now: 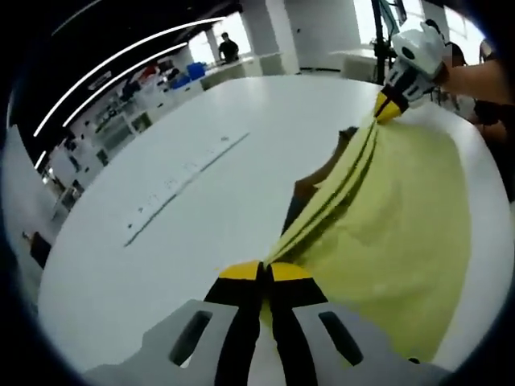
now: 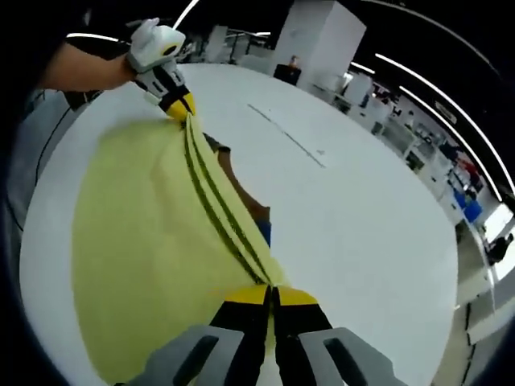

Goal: Fold the garment on the visible template until the final outline fits inside the template.

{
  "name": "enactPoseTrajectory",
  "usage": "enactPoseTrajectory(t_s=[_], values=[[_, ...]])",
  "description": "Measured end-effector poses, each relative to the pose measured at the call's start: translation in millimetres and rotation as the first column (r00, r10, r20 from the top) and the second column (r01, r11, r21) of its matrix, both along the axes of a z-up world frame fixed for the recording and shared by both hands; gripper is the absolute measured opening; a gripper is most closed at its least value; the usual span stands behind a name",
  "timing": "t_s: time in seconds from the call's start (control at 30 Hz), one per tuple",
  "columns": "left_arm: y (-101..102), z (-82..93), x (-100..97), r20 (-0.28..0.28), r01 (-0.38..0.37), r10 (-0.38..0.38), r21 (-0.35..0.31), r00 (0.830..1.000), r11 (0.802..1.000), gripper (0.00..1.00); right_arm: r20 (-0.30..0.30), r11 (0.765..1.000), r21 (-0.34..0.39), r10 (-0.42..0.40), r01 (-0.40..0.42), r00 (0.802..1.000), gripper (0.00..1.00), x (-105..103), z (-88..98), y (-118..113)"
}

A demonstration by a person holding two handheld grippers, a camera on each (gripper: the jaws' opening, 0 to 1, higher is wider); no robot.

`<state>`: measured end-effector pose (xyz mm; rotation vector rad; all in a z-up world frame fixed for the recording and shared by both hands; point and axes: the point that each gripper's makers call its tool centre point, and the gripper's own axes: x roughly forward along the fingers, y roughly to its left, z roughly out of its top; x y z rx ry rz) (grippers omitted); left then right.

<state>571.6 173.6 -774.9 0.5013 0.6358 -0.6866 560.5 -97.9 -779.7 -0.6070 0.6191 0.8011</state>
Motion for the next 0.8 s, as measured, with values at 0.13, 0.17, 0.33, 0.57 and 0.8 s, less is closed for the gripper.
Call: enactPoseTrajectory(t_s=[0.13,0.17,0.33,0.57,0.8], values=[[-2.7,2.4,12.0,-0.007,-0.059,0.059,-0.043,0.998,0.997,0.0,0.001,0.997,0.044,-0.071,0.071,0.997,0.0,16.7,4.0,-2.6],[-2.8,0.6,13.2,-0.013,-0.068,0.068,-0.043,0.998,0.997,0.0,-0.01,0.995,0.047,-0.083,0.083,0.997,0.0,18.6,2.3,-2.4],[-0.8,-14.3,16.3,-0.047,-0.115,0.113,-0.026,0.992,0.993,0.0,-0.039,0.993,0.035,-0.112,0.114,0.993,0.0,28.9,-8.1,1.0],[4.0,-21.8,19.3,-0.147,-0.245,0.227,-0.114,0.963,0.963,0.05,-0.105,0.979,0.071,-0.184,0.192,0.977,0.02,35.3,-17.0,1.5],[11.3,-1.5,13.7,-0.226,-0.369,0.306,-0.337,0.925,0.866,0.24,-0.133,0.935,0.244,-0.231,0.258,0.964,0.18,30.8,4.4,2.1]])
